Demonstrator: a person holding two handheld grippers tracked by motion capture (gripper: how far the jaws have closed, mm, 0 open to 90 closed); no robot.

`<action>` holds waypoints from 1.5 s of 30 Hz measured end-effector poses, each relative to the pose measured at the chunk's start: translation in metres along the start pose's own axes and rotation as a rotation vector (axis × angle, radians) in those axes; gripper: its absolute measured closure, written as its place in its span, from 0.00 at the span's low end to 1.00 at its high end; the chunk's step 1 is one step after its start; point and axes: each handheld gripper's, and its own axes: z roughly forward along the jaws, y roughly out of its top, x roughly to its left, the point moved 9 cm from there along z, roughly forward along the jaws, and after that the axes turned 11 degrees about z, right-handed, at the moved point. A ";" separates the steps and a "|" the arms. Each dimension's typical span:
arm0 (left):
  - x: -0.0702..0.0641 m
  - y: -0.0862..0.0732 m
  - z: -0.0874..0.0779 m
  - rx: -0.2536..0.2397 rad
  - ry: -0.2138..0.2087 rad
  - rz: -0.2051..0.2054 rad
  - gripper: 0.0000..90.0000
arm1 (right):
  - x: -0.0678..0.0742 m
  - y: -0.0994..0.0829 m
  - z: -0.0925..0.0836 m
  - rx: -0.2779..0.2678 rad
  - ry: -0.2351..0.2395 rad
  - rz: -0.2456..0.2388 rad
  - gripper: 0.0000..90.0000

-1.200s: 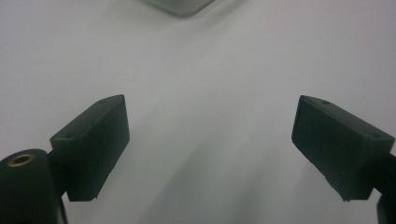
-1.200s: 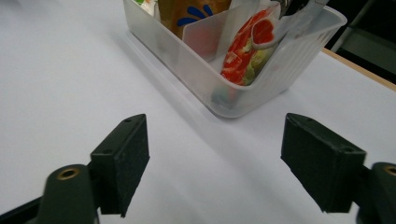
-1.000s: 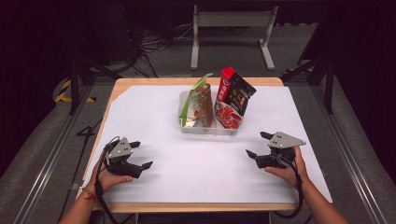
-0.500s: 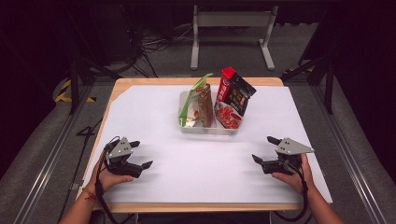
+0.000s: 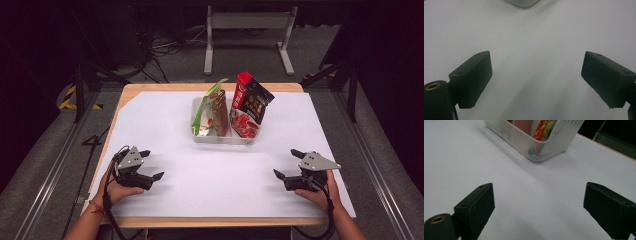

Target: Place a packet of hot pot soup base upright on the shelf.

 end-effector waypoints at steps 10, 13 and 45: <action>0.000 0.000 -0.002 -0.005 0.015 0.002 0.12 | 0.002 0.000 0.000 -0.007 -0.007 0.006 0.11; 0.002 0.001 -0.004 -0.013 0.023 0.000 0.12 | 0.003 -0.001 0.001 0.001 -0.009 0.007 0.11; 0.005 0.000 0.000 0.010 0.036 -0.002 0.11 | 0.002 -0.006 0.007 0.019 -0.019 0.014 0.10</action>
